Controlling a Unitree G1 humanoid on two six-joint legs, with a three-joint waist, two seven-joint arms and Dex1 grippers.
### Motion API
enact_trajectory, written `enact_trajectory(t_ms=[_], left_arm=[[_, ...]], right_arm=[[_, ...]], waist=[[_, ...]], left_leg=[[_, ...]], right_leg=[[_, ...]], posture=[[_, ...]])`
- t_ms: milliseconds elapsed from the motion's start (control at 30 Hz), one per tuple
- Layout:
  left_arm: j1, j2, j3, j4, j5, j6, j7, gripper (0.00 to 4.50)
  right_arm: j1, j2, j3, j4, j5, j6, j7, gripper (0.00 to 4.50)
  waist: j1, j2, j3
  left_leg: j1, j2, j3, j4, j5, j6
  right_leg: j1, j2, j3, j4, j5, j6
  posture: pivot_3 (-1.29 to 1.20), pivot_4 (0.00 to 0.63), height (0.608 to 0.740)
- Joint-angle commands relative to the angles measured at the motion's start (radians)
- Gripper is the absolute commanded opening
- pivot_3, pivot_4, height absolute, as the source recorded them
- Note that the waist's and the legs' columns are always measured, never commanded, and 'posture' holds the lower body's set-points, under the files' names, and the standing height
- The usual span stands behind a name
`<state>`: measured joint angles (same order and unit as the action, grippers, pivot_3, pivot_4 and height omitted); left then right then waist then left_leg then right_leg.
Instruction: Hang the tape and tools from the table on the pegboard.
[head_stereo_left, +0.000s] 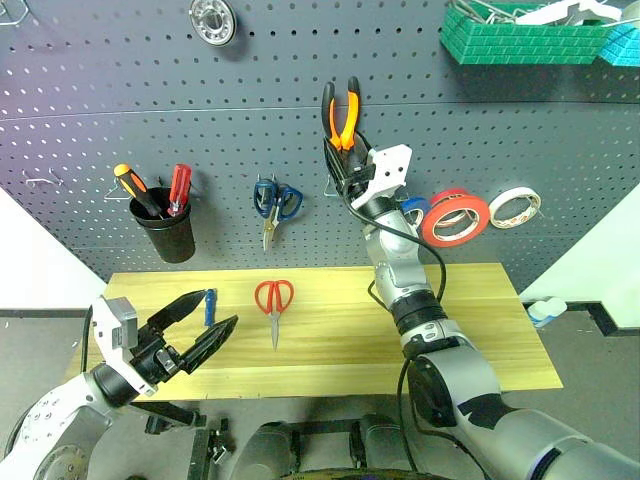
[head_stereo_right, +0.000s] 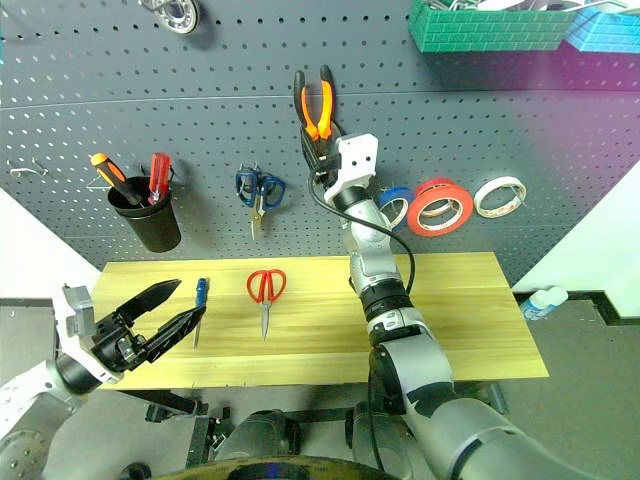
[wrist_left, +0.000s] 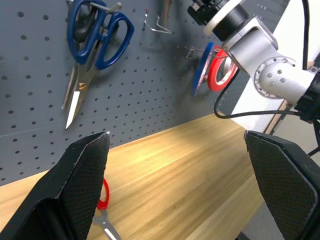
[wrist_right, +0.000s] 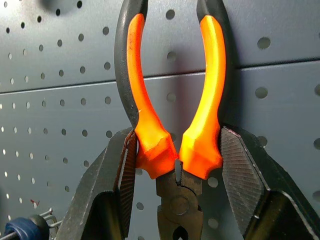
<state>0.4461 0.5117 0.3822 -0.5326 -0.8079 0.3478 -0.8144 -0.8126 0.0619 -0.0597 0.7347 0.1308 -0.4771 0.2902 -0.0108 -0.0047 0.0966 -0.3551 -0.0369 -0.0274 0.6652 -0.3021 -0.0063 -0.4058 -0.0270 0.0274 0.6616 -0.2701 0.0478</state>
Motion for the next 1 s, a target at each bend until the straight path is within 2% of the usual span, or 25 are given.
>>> enact_trajectory(t_ms=[33,433,867,1000], left_arm=[[0.028,0.012,0.042,-0.066,-0.031,0.008,0.017,4.50],[0.061,0.034,0.056,-0.177,-0.093,0.074,0.103,4.50],[0.014,0.065,0.053,-0.196,-0.125,0.108,0.159,4.50],[0.012,0.066,0.049,-0.198,-0.116,0.102,0.164,4.50]], right_arm=[[-0.020,0.000,0.003,-0.007,-0.007,-0.025,-0.007,2.10],[0.012,-0.007,0.012,0.015,-0.025,-0.035,-0.017,2.10],[0.076,-0.010,0.028,-0.015,-0.037,-0.019,-0.020,2.10],[0.082,-0.010,0.025,-0.017,-0.020,-0.027,0.007,3.37]], waist=[[0.000,-0.001,0.007],[0.000,-0.002,0.044],[-0.001,-0.002,0.057],[-0.001,-0.003,0.060]], left_leg=[[0.000,0.000,0.000,0.000,0.000,0.000],[0.000,0.000,-0.001,0.000,0.000,0.000],[-0.002,0.001,-0.001,0.000,0.000,0.000],[-0.003,0.001,-0.001,-0.001,0.000,0.000]], right_leg=[[0.000,0.000,0.000,0.000,0.000,0.000],[0.000,0.000,0.000,0.000,-0.001,-0.001],[0.000,0.000,-0.001,-0.004,-0.001,-0.002],[0.000,0.000,-0.001,-0.006,-0.001,-0.002]], posture=[[0.15,0.109,0.734],[0.15,0.145,0.734],[0.14,0.139,0.734],[0.14,0.140,0.734]])
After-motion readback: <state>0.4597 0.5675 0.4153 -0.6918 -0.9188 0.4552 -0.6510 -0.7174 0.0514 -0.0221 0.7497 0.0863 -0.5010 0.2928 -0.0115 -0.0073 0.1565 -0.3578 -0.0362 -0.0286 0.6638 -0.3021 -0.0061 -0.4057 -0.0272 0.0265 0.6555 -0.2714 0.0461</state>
